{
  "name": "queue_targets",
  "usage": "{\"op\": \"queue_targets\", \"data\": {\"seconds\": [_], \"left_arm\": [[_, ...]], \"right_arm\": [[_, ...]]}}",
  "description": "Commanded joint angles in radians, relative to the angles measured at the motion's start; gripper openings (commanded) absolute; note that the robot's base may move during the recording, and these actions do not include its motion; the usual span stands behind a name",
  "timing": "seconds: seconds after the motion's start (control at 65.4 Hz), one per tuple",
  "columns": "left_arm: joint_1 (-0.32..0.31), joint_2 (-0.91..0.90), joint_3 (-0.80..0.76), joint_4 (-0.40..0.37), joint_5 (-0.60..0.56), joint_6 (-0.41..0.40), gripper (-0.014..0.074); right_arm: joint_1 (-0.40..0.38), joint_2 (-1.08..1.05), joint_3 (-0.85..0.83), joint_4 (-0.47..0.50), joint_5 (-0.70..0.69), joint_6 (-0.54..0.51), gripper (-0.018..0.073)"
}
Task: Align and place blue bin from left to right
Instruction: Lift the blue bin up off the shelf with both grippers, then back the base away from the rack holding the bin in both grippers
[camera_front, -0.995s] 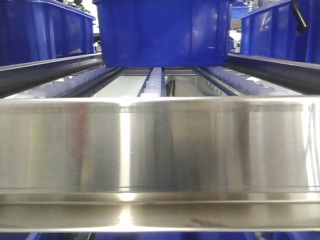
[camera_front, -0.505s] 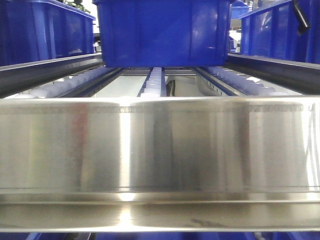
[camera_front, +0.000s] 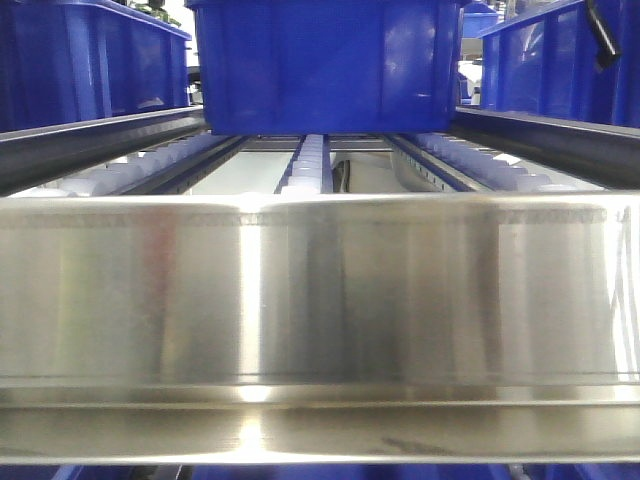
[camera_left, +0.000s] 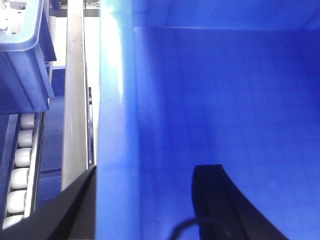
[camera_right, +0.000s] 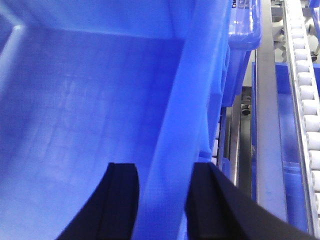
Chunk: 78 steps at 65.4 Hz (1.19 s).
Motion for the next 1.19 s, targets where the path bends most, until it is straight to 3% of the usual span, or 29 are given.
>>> {"op": "queue_targets", "data": {"seconds": [0.0, 1.178], "left_arm": [[-0.025, -0.037, -0.022, -0.102, -0.069, 0.041, -0.0111], [-0.025, -0.037, -0.022, -0.093, -0.068, 0.041, -0.0111]], "right_arm": [[-0.002, -0.004, -0.013, -0.036, -0.121, 0.02, -0.007], [-0.002, 0.002, -0.013, -0.036, -0.123, 0.02, -0.007]]}}
